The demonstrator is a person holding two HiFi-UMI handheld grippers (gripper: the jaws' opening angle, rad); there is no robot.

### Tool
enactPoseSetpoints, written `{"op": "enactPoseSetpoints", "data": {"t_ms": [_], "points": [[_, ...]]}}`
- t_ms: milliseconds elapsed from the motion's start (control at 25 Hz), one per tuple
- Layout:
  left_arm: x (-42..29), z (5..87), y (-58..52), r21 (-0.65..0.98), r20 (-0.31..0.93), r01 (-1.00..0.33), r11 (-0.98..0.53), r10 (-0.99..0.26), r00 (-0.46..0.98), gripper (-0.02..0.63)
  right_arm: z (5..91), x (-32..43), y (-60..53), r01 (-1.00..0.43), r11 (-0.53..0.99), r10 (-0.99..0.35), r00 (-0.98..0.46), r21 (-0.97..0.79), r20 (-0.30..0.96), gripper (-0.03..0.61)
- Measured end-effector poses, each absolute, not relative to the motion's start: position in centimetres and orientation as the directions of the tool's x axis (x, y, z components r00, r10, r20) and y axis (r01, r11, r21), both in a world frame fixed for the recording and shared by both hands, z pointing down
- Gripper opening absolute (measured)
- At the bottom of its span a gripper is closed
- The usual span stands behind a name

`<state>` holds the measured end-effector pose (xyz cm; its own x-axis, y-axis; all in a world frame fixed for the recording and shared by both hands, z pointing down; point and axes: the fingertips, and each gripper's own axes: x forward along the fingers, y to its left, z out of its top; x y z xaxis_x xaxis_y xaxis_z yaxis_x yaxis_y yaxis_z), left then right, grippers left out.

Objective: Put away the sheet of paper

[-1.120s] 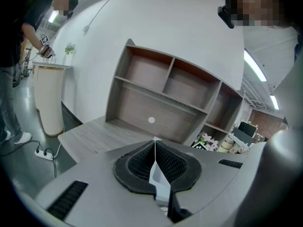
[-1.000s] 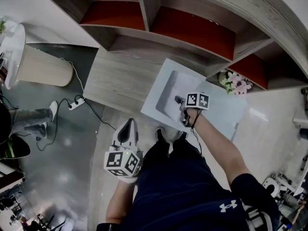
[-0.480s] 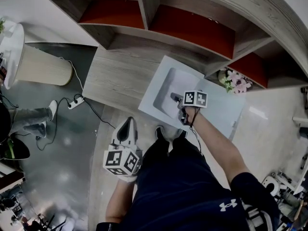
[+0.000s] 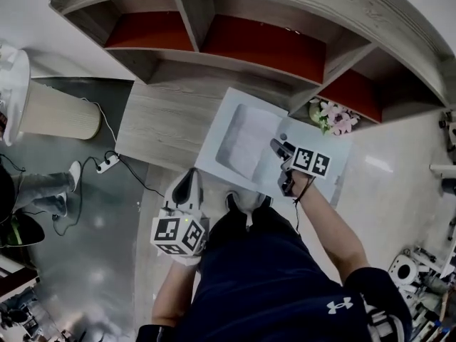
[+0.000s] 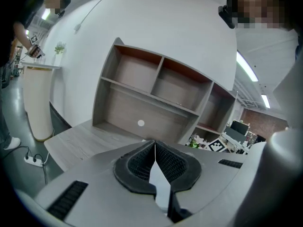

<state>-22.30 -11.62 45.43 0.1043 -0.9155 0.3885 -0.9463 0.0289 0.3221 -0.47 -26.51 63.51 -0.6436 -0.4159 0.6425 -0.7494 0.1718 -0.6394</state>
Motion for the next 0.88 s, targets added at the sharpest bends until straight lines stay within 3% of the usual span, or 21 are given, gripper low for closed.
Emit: {"op": "enactPoseSetpoints", "data": {"t_ms": [80, 120, 160, 200, 520, 720, 880], "points": [[-21.6, 44.8, -12.3, 0.319, 0.372, -0.948, 0.006, -0.921, 0.119, 0.017, 60.4, 1.2, -27.0, -0.733, 0.199, -0.483, -0.651, -0.651, 0.586, 0.227], [-21.2, 44.3, -12.7, 0.317, 0.362, -0.948, -0.005, -0.924, 0.126, 0.017, 58.4, 1.9, -27.3, -0.723, 0.219, -0.524, -0.654, -0.655, 0.546, 0.166], [-20.9, 43.8, -13.0, 0.315, 0.351, -0.949, -0.017, -0.927, 0.133, 0.017, 56.3, 2.5, -27.5, -0.714, 0.247, -0.564, -0.656, -0.656, 0.502, 0.064], [-20.6, 43.3, -13.3, 0.312, 0.339, -0.950, -0.029, -0.930, 0.140, 0.017, 54.1, 2.9, -27.7, -0.708, 0.284, -0.597, -0.658, -0.647, 0.458, 0.025], [-17.7, 38.8, -15.3, 0.288, 0.237, -0.951, -0.113, -0.954, 0.185, 0.017, 37.9, 2.5, -25.4, -0.706, 0.654, -0.692, -0.703, -0.272, 0.162, 0.018], [-16.5, 35.8, -15.7, 0.247, 0.176, -0.959, -0.140, -0.966, 0.187, 0.017, 30.7, 2.9, -23.0, -0.710, 0.703, -0.711, -0.703, -0.049, -0.009, 0.018], [-16.1, 33.3, -15.8, 0.198, 0.125, -0.969, -0.146, -0.977, 0.173, 0.017, 28.3, 3.4, -21.9, -0.714, 0.699, -0.711, -0.699, 0.037, -0.076, 0.018]]}}
